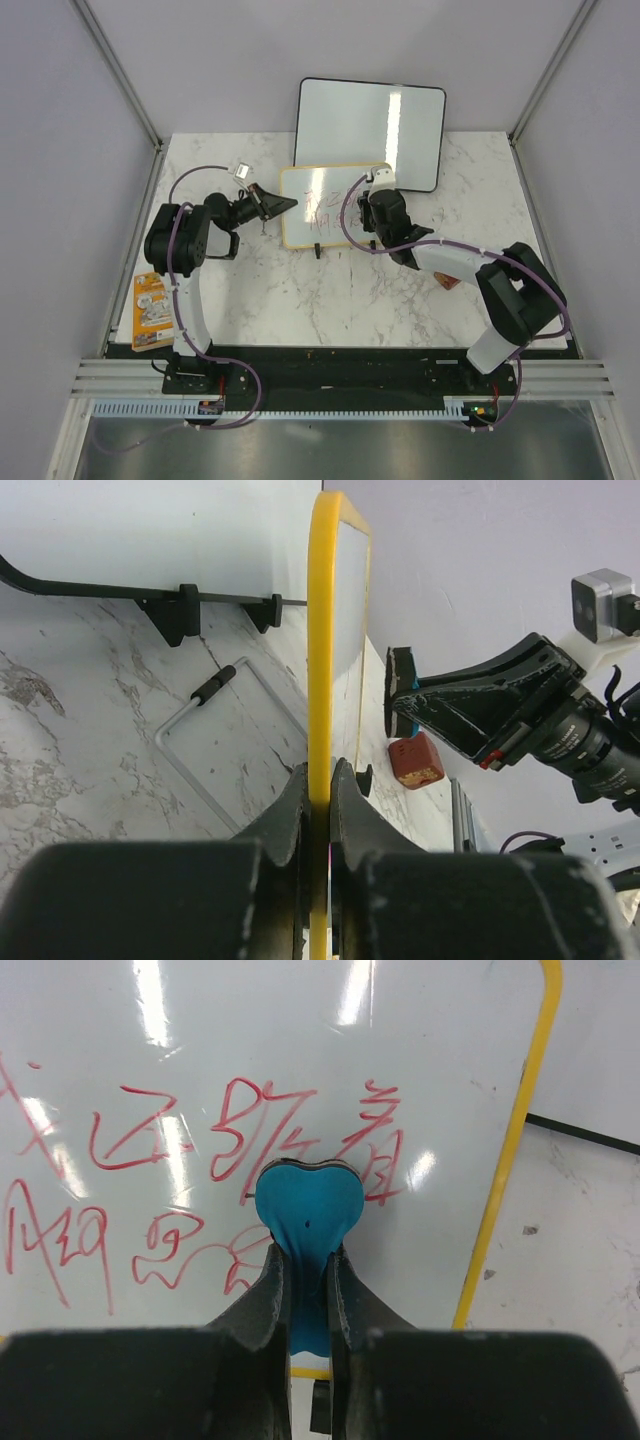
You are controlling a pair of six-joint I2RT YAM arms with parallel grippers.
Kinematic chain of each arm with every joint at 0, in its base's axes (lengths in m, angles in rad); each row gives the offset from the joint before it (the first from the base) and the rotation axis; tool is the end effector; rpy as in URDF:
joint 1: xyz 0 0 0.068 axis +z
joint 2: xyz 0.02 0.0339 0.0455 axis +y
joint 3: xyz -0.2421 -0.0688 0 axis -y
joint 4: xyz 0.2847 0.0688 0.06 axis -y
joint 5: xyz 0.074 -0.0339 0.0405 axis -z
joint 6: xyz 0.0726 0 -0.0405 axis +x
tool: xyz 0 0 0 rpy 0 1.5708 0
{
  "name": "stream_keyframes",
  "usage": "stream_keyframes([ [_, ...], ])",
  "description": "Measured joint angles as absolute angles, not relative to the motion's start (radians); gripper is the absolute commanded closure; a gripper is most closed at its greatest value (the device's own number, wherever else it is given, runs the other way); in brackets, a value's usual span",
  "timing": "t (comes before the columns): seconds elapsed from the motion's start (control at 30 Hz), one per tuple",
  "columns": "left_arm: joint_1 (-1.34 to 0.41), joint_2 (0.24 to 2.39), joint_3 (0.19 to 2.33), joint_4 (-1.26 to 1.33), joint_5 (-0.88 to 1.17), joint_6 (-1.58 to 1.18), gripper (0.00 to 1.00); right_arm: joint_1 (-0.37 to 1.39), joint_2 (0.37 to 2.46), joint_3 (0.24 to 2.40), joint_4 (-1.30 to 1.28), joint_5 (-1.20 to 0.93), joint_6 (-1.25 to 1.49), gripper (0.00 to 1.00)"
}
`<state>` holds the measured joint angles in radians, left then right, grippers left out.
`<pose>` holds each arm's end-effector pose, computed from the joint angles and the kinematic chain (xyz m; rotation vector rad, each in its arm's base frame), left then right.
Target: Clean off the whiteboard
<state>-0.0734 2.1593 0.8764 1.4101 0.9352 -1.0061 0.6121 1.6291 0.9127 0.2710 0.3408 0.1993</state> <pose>0.4035 -0.0883 0.0738 0.0927 1.7004 -1.5023 0.3550 0.2196 0.1521 -0.1956 1.9838 0.1800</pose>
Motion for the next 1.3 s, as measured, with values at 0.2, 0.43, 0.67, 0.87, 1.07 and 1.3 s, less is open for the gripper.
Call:
stream_keyframes([
  [0.2, -0.073, 2.167, 0.867, 1.427, 0.927, -1.019, 0.98, 0.606, 1.714, 0.905, 0.338, 0.361, 0.170, 1.00],
  [0.43, -0.065, 2.191, 0.881, 1.433, 0.916, -1.039, 0.98, 0.618, 1.772, 0.925, 0.416, 0.373, 0.152, 1.00],
  [0.67, -0.057, 2.201, 0.886, 1.439, 0.926, -1.042, 0.98, 0.769, 1.878, 1.061, 0.398, 0.424, 0.108, 1.00],
  [0.87, -0.057, 2.215, 0.911, 1.439, 0.944, -1.045, 0.98, 0.870, 1.960, 1.182, 0.320, 0.413, 0.077, 1.00],
  [1.07, -0.057, 2.227, 0.925, 1.438, 0.948, -1.051, 0.98, 0.879, 1.982, 1.235, 0.247, 0.429, 0.073, 1.00],
  [1.3, -0.062, 2.232, 0.932, 1.438, 0.949, -1.054, 0.98, 0.844, 1.938, 1.147, 0.304, 0.442, 0.115, 1.00],
])
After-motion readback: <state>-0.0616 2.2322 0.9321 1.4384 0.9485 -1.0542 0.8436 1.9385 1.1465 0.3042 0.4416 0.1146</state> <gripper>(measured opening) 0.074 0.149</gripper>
